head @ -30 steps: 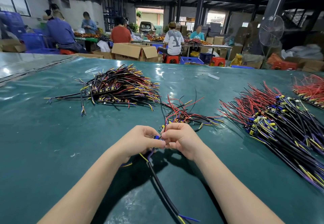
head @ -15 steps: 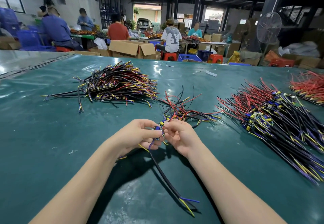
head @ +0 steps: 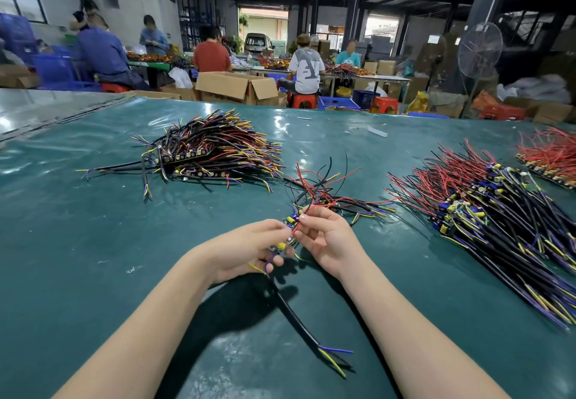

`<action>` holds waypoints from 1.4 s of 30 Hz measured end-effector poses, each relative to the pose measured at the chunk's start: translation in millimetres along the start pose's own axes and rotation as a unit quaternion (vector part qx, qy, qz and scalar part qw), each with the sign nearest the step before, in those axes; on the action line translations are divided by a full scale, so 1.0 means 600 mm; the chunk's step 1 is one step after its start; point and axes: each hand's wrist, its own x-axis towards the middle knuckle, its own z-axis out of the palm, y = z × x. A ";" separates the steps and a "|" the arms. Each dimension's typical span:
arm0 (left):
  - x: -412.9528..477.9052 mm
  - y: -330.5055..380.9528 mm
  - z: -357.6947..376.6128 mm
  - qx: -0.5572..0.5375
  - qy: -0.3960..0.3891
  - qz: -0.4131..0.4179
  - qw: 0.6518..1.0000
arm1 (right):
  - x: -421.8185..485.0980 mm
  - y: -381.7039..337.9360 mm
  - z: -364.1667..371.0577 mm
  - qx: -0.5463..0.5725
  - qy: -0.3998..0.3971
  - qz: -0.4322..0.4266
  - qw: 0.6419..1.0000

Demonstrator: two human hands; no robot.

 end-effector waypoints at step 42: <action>0.014 -0.005 0.027 0.089 0.097 0.010 0.991 | -0.001 0.012 0.014 -0.126 0.032 -0.136 0.982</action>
